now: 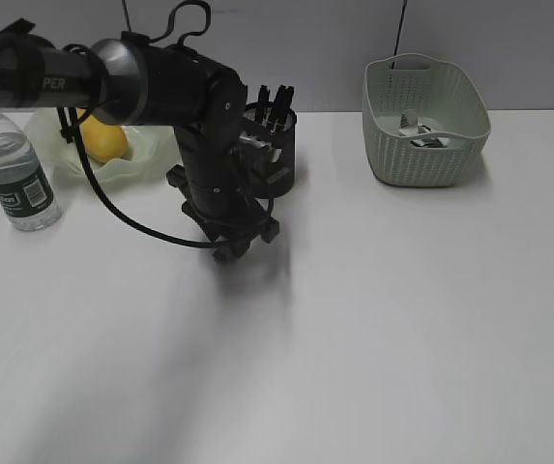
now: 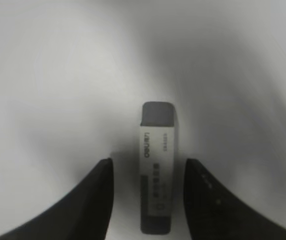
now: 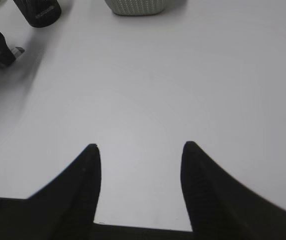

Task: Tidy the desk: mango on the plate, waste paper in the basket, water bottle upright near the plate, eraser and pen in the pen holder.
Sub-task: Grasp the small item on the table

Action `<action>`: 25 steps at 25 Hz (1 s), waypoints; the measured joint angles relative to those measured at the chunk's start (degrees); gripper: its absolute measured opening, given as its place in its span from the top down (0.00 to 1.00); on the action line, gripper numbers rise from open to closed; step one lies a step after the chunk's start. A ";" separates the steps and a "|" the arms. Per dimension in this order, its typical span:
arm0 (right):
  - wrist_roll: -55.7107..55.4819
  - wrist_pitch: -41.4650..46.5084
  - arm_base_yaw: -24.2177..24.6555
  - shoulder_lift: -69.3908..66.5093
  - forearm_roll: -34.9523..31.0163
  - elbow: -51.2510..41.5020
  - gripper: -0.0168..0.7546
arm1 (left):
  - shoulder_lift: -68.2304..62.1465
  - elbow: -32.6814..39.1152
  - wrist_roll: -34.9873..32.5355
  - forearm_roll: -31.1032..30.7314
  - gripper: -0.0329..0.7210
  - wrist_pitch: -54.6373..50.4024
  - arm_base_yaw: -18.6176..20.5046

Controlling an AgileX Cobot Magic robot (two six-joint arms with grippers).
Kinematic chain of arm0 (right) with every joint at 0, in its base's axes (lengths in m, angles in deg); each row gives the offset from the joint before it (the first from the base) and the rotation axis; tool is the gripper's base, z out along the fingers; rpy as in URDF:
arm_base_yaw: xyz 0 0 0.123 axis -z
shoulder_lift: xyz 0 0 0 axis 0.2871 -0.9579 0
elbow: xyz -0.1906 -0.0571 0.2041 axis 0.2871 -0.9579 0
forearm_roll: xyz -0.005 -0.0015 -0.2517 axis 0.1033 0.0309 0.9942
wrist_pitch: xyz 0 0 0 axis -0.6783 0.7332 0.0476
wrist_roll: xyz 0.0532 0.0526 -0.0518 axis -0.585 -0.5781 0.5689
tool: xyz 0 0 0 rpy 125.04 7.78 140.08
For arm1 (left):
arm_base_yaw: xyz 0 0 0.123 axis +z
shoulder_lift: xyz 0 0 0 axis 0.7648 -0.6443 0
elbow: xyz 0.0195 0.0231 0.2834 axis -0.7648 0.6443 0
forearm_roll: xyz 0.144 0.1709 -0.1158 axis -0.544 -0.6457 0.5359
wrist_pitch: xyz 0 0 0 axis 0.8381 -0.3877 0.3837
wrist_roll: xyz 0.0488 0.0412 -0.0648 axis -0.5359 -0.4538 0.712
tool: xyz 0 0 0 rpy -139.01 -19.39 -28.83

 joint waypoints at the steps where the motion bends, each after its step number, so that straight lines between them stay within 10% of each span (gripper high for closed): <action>1: 0.00 0.00 0.00 0.00 0.00 0.00 0.44 | -0.04 0.00 0.05 0.05 0.50 0.00 0.00; 25: -0.01 0.00 0.00 0.00 0.00 0.00 0.44 | 0.70 -6.64 0.23 0.35 0.75 -6.31 0.00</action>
